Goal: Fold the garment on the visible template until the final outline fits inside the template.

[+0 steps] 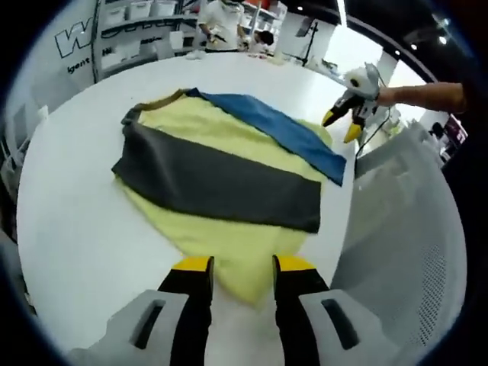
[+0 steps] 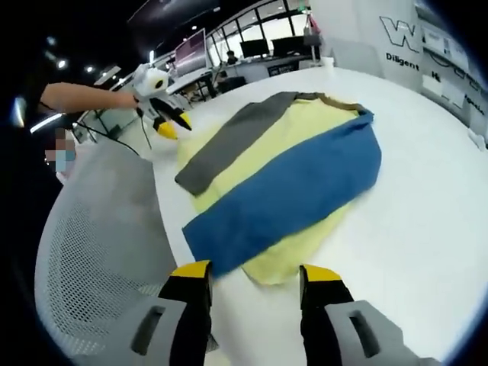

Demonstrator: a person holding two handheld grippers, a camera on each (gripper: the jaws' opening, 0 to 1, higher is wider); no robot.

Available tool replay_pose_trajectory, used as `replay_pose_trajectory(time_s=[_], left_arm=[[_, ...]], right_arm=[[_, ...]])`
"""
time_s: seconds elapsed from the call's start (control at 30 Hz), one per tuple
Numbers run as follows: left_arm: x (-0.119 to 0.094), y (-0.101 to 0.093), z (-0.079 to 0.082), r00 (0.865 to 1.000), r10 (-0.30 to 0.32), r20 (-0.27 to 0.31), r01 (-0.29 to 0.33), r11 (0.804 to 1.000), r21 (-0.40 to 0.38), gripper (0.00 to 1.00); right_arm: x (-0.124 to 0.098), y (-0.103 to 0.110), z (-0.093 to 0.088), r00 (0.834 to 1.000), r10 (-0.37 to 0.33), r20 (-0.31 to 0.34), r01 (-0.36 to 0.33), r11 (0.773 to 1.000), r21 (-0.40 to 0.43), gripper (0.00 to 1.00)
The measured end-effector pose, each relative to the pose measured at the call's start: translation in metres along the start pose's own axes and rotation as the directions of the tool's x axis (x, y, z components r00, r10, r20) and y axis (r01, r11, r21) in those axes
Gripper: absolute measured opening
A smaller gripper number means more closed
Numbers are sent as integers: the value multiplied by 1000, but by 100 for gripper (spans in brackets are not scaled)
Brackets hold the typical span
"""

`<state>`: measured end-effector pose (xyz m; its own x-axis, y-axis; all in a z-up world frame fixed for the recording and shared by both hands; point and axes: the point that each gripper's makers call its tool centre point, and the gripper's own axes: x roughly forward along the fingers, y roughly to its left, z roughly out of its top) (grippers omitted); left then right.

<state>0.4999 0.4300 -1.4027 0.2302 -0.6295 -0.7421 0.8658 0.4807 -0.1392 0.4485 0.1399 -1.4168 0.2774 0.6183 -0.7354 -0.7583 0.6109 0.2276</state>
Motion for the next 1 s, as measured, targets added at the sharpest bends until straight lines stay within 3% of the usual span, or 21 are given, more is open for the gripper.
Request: replay_pose_trajectory(time_s=[0.17,0.3,0.47,0.73,1.0], left_arm=[[6,-10,17,997,-11,81,-4,984,179,29],[14,-14,20,997,-19,77,6,986,164,33],[28,-32,33,996,-47,79,32,983,182,34],[51,-54,40,994,-95,55,80,971,227,34],[71,-76,33,992,-123,-2,119,952,283,33]], right_arm=[[-1,6,9,999,-12,34,14,998,-68,41],[-4,3,18,996,-76,52,84,982,-172,40],[-9,6,26,993,-90,83,102,982,-162,44],[4,29,28,996,-51,73,64,978,-199,45],[20,47,23,999,-30,14,33,961,-274,45]])
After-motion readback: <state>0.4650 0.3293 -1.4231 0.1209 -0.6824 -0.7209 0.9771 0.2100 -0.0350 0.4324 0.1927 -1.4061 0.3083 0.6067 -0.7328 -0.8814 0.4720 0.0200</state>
